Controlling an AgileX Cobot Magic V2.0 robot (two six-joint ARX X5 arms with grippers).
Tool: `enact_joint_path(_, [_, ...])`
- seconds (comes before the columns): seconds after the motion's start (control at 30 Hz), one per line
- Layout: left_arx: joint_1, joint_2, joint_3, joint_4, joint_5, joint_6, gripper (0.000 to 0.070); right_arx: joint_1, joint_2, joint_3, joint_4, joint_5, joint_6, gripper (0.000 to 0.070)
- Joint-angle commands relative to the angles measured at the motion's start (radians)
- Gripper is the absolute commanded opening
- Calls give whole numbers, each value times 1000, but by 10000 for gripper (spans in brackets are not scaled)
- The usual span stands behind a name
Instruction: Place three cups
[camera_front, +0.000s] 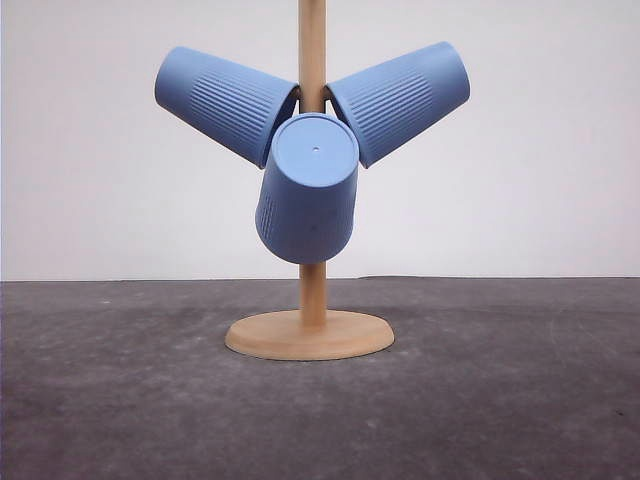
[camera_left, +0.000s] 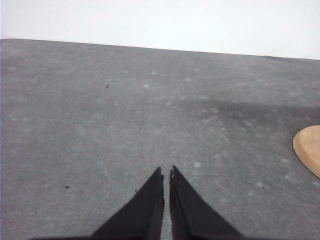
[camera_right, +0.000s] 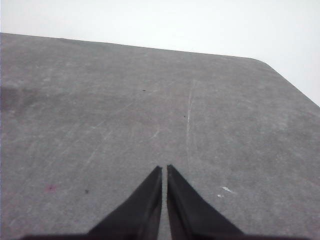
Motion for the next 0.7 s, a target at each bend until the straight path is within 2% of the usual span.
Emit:
enact_joint_path(0.0, [0,-2,-14,-6,1,0,0,-1,0,-3,10,-1,7,16])
enact_joint_path(0.67, [0,-2,-14,-6,1,0,0,-1,0,-3,10,0,7,16])
